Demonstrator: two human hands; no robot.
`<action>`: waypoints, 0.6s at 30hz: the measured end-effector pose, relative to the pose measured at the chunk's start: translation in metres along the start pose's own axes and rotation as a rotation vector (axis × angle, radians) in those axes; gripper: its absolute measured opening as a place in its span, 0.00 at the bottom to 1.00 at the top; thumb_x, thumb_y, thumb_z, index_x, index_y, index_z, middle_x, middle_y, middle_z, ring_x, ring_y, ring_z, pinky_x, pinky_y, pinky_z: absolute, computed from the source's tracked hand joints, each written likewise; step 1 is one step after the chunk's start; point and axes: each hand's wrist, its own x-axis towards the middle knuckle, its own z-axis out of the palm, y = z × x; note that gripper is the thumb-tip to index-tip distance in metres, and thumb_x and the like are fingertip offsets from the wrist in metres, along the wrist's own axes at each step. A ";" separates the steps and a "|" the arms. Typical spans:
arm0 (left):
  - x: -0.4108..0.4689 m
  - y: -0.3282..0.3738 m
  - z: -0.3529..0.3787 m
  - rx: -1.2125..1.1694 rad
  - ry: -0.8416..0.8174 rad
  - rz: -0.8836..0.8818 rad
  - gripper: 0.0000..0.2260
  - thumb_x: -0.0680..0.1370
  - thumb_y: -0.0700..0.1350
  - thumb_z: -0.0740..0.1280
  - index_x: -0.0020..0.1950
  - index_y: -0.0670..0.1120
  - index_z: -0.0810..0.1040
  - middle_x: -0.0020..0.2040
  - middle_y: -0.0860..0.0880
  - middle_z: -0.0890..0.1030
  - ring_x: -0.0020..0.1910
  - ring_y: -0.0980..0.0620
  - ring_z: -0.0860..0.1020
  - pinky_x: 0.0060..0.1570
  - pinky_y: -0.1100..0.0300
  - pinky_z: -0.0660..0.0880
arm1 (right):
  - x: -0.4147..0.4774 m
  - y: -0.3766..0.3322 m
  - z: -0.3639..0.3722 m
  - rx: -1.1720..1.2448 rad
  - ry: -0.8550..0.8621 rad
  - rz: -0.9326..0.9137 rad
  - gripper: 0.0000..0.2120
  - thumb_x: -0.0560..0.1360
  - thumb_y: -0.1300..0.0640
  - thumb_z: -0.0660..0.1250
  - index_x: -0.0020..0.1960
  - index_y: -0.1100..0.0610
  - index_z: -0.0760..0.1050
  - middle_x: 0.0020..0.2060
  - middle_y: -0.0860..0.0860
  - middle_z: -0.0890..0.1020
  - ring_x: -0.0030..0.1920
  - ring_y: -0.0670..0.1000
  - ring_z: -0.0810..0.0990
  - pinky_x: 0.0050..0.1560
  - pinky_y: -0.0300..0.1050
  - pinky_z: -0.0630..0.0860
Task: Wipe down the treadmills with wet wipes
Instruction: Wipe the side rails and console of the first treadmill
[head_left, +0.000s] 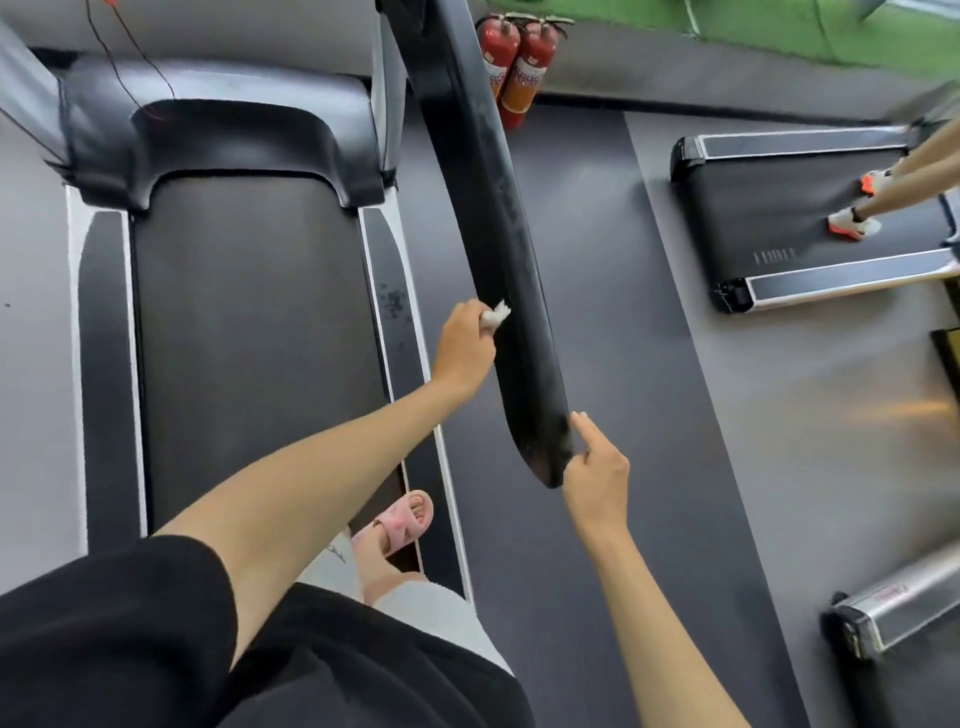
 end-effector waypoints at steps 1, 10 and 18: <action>0.007 0.006 0.006 -0.003 -0.003 0.022 0.04 0.79 0.34 0.60 0.49 0.37 0.74 0.46 0.46 0.73 0.42 0.50 0.71 0.40 0.60 0.66 | -0.004 0.000 0.000 -0.009 0.005 0.014 0.29 0.74 0.76 0.50 0.70 0.62 0.70 0.71 0.54 0.71 0.72 0.51 0.67 0.65 0.29 0.59; -0.102 -0.026 0.036 0.088 -0.351 0.275 0.05 0.77 0.34 0.63 0.47 0.41 0.77 0.43 0.46 0.77 0.40 0.46 0.75 0.41 0.46 0.74 | -0.018 0.011 0.014 0.000 0.019 0.160 0.29 0.75 0.75 0.51 0.73 0.60 0.67 0.65 0.56 0.75 0.65 0.57 0.72 0.62 0.40 0.67; -0.050 -0.011 0.013 -0.020 -0.079 0.047 0.06 0.80 0.35 0.59 0.45 0.43 0.71 0.46 0.49 0.71 0.39 0.52 0.69 0.37 0.69 0.66 | -0.018 0.010 -0.001 -0.040 -0.105 0.143 0.32 0.73 0.75 0.49 0.74 0.56 0.66 0.73 0.52 0.68 0.54 0.52 0.74 0.31 0.24 0.68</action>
